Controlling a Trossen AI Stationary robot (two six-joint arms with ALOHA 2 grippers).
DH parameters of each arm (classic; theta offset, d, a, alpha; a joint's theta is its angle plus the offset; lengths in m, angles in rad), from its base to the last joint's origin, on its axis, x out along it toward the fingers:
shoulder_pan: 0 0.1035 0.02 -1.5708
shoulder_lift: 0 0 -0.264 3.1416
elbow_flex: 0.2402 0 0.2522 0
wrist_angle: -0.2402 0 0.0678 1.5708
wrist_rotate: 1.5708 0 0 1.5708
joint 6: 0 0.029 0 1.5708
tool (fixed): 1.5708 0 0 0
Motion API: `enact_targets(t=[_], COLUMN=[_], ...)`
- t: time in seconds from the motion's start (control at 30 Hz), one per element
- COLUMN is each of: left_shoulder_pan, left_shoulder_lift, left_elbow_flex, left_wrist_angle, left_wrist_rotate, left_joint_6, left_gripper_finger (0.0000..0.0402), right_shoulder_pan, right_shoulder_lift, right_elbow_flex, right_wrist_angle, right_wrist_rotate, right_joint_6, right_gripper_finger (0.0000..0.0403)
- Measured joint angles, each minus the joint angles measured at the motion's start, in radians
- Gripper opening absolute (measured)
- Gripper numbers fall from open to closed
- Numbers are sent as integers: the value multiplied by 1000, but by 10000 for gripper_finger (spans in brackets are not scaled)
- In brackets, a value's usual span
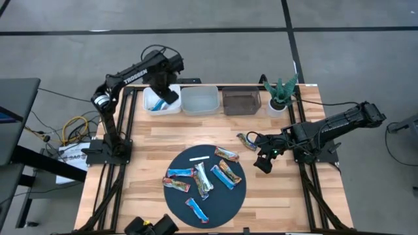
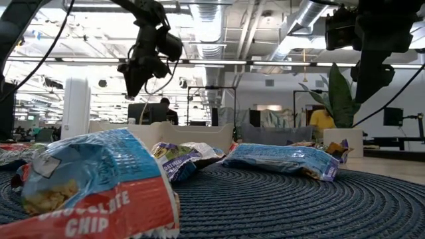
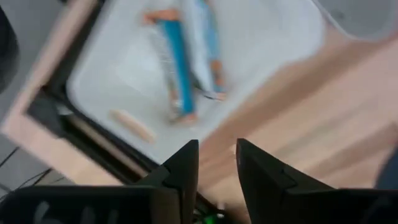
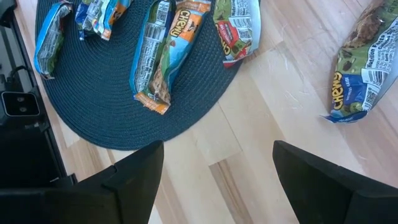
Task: Pick and place Granola Bars by type
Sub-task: Put the orange granola bar into the white bin
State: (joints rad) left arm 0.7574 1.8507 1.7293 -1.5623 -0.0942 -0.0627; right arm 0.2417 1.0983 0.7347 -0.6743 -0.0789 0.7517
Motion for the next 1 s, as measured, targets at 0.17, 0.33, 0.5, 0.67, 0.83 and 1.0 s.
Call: enact_targets(t=[0.17,0.33,0.5,0.67,0.83,1.0], left_shoulder_pan=[-32,-93,-181,-291,-415,-534], left_shoulder_lift=[-28,-160,-323,-452,-613,-758], left_elbow_flex=[-20,-20,-20,-60,-352,-685], left_wrist_angle=[40,190,326,442,727,979], left_wrist_rotate=[94,193,226,221,221,199], left_joint_6=[56,34,-23,-65,-180,-379], left_gripper_finger=[103,103,103,103,103,103], right_shoulder_pan=[0,7,39,67,67,84], right_shoulder_lift=[0,0,0,0,22,90], right_elbow_flex=[0,0,0,-29,-48,-48], right_wrist_angle=[0,2,32,30,96,217], right_wrist_rotate=[5,32,69,157,132,51], right_joint_6=[-1,-14,-46,-34,-28,-14], right_gripper_finger=[295,295,295,295,295,295])
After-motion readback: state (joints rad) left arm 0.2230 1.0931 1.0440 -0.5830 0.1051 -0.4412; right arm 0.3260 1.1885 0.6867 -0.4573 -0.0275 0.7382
